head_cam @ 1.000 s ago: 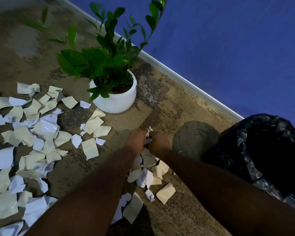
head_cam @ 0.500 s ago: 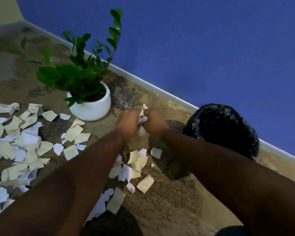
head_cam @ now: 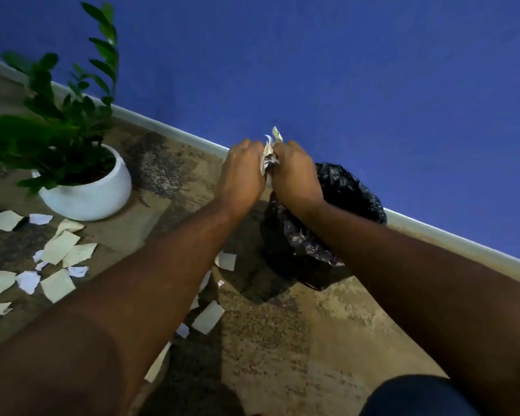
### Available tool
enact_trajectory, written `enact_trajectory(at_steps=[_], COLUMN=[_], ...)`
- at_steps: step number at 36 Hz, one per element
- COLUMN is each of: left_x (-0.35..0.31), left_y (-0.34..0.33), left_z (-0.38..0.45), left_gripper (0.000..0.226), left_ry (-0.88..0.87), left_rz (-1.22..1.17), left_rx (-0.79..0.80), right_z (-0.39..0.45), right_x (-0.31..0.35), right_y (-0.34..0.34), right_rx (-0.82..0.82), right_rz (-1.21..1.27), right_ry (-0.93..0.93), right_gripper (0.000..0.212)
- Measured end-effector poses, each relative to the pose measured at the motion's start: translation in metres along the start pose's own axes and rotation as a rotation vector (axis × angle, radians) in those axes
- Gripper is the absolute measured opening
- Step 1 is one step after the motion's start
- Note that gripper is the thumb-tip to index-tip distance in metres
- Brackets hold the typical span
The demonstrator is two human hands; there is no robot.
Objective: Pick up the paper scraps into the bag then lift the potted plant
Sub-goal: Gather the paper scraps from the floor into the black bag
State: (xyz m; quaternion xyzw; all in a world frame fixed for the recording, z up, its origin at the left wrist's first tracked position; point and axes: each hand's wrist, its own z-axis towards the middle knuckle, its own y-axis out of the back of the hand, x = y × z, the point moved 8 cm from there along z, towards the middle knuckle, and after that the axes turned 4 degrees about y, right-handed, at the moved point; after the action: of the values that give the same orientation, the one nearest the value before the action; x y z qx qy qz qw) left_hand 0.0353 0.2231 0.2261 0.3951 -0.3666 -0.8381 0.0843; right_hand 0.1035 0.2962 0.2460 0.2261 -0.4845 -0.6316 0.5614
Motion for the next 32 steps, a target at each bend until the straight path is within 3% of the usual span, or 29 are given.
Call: enact_trajectory(at_steps=[4, 8, 14, 16, 19, 22, 25, 28, 32], left_x=[-0.032, -0.058, -0.087, -0.089, -0.089, -0.085, -0.079, -0.075, -0.072], left_y=[-0.023, -0.057, -0.102, -0.119, -0.137, -0.144, -0.145, -0.143, -0.129], left_z=[-0.005, -0.01, -0.023, -0.032, -0.042, -0.044, -0.043, -0.042, -0.039], left_gripper=[0.019, 0.004, 0.028, 0.041, 0.081, 0.109, 0.122, 0.128, 0.116], left_ry=[-0.007, -0.01, -0.029, -0.018, -0.033, -0.069, -0.073, -0.072, -0.111], left_rz=[-0.093, -0.182, -0.16, -0.156, -0.086, 0.008, 0.04, 0.081, 0.083], left_rx=[0.015, 0.136, 0.319, 0.416, 0.547, 0.584, 0.601, 0.623, 0.606], right_z=[-0.017, -0.032, -0.051, -0.057, -0.064, -0.071, -0.075, -0.071, -0.058], right_x=[-0.031, -0.071, -0.12, -0.131, -0.142, -0.151, -0.152, -0.149, -0.129], right_y=[0.022, 0.032, 0.029, 0.025, 0.016, 0.002, -0.003, 0.001, 0.012], right_rx=[-0.025, 0.008, 0.151, 0.219, 0.333, 0.47, 0.548, 0.518, 0.349], right_rz=[-0.004, -0.075, -0.146, -0.16, -0.154, -0.146, -0.17, -0.2, -0.216], right_ry=[-0.03, -0.143, -0.257, -0.304, -0.388, -0.455, -0.471, -0.497, -0.44], right_gripper=[0.011, 0.009, 0.038, 0.035, 0.026, 0.035, 0.041, 0.039, 0.029])
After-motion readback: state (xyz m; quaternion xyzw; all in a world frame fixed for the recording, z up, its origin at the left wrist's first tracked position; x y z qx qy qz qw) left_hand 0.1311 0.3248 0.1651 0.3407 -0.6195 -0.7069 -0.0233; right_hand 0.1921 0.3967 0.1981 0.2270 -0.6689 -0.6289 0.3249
